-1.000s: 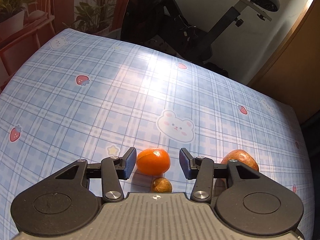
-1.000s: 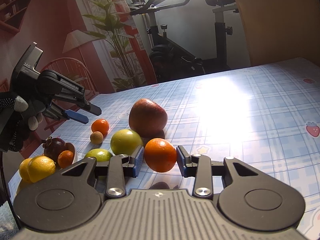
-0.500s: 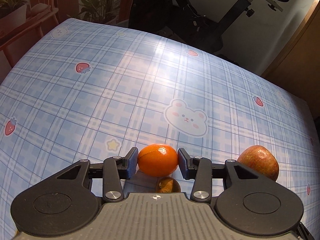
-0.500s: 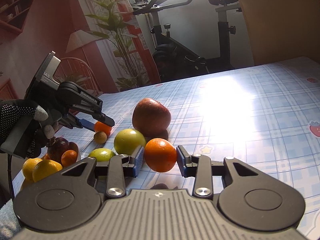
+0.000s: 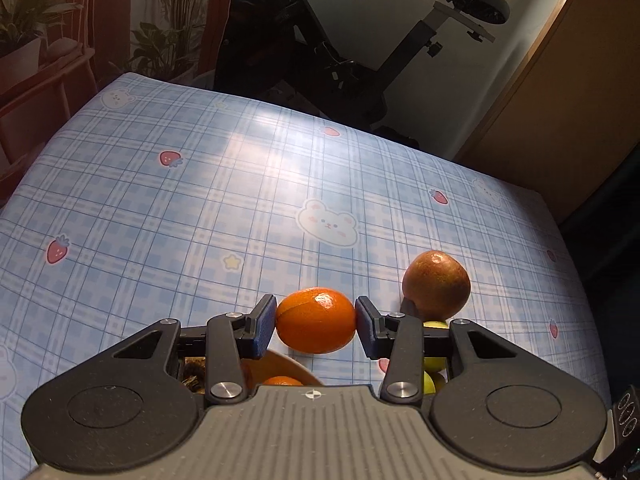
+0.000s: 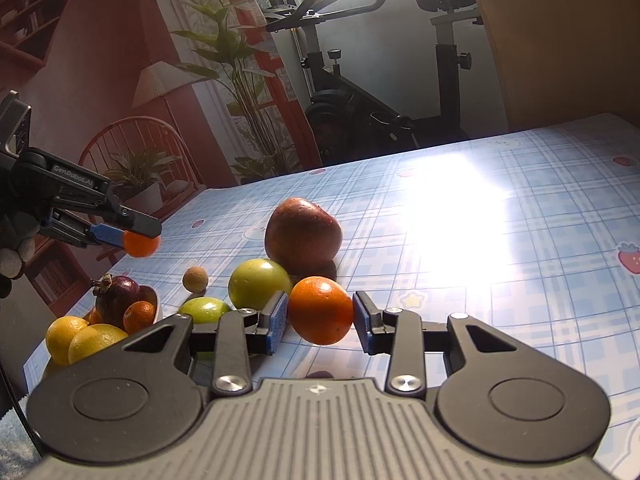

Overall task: Organize fruits
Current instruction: 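Carry the mandarin onto the plate and open the left tool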

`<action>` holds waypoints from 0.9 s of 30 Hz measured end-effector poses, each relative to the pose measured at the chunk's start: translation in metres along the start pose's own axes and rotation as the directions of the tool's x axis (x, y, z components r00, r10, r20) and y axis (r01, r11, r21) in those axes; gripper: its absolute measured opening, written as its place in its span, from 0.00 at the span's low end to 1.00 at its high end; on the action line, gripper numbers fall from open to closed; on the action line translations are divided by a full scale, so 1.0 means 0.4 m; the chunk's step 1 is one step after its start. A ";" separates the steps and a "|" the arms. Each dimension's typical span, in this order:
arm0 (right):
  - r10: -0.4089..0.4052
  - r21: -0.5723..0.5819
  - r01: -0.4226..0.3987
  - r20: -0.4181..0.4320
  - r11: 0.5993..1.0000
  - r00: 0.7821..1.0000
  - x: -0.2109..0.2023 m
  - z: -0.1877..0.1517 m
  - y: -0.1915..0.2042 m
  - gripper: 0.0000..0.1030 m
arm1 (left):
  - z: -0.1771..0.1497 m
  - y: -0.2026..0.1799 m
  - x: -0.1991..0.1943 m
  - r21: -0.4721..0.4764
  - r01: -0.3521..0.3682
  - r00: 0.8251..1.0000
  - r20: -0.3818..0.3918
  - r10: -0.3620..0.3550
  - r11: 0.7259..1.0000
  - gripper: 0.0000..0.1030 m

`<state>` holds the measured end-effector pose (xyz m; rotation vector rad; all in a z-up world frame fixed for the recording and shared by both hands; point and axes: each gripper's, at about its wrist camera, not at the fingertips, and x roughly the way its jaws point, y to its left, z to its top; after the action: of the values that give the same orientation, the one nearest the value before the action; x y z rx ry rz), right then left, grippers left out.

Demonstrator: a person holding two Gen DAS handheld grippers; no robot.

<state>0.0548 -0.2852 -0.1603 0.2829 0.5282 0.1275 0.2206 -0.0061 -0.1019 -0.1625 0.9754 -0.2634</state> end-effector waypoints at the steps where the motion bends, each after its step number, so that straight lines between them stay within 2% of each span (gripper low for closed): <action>1: 0.000 -0.006 0.000 0.000 1.000 1.000 -0.001 -0.001 0.002 0.37 | -0.008 0.007 -0.017 0.005 0.000 1.000 0.004 0.000 1.000 0.44; 5: -0.011 -0.030 0.011 -0.007 0.999 1.000 -0.002 0.000 0.016 0.37 | -0.041 0.038 -0.071 0.021 0.000 1.000 0.012 -0.001 1.000 0.44; 10: -0.005 -0.075 0.003 -0.025 0.997 1.000 -0.010 0.010 0.060 0.37 | -0.087 0.080 -0.102 0.033 0.020 0.999 -0.027 -0.019 0.999 0.44; 18: 0.076 -0.245 -0.088 -0.057 0.966 0.995 0.011 0.043 0.200 0.37 | -0.137 0.123 -0.086 -0.005 0.027 0.998 -0.063 -0.027 1.000 0.44; 27: 0.107 -0.336 -0.140 -0.117 0.931 0.987 0.065 0.054 0.283 0.37 | -0.153 0.132 -0.050 0.004 0.036 0.995 -0.091 -0.036 0.999 0.44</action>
<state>0.0827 -0.1774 -0.1213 -0.0330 0.5739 0.3540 0.1665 0.0491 -0.1331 -0.1646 1.0628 -0.3087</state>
